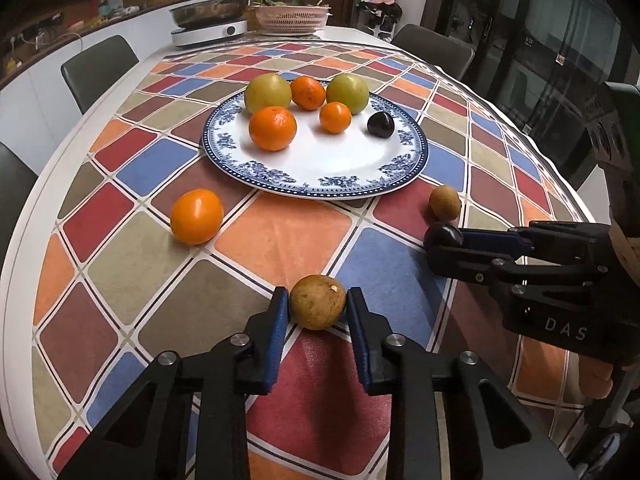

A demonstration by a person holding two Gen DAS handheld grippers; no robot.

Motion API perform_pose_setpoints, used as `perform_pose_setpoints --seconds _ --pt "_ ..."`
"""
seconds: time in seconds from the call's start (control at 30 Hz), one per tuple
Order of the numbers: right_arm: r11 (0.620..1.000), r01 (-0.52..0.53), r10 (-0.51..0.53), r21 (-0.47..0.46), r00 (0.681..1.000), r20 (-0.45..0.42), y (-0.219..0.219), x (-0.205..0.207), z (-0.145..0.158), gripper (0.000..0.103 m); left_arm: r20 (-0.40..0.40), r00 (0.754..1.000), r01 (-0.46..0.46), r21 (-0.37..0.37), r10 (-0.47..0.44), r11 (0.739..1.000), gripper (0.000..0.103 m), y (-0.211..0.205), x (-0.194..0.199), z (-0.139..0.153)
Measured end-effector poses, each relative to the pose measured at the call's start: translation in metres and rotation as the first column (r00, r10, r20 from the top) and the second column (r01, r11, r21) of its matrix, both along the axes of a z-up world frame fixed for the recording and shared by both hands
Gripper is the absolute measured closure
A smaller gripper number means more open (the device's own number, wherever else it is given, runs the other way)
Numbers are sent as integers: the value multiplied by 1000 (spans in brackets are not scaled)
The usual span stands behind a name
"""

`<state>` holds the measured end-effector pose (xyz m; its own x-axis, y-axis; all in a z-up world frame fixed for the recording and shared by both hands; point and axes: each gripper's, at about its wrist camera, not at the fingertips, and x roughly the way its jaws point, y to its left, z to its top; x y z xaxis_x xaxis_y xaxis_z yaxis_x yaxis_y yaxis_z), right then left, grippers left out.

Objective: Organize fruits
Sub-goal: 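Grasp a brown kiwi with the left tool while the right tool grasps a dark plum, then lower the kiwi onto the plate with the left tool while the right tool sets down the plum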

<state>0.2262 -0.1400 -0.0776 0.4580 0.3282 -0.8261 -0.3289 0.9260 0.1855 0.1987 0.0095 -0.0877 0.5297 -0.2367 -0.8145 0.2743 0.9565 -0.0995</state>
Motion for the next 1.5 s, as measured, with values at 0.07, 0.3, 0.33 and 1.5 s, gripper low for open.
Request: perform_pose_setpoints --seconds 0.07,0.3,0.33,1.5 --pt "1000 -3 3 5 1000 0 0 -2 1 75 4 1000 -1 0 1 1000 73 -1 -1 2" --pt "1000 -20 19 23 1000 23 -1 -11 12 75 33 999 -4 -10 4 1000 73 -3 -9 16" --pt "999 -21 20 26 999 27 -2 -12 14 75 38 999 -5 -13 6 1000 73 -3 -10 19" --pt "998 -39 29 49 978 206 -20 46 93 75 202 979 37 -2 -36 999 74 -24 52 95"
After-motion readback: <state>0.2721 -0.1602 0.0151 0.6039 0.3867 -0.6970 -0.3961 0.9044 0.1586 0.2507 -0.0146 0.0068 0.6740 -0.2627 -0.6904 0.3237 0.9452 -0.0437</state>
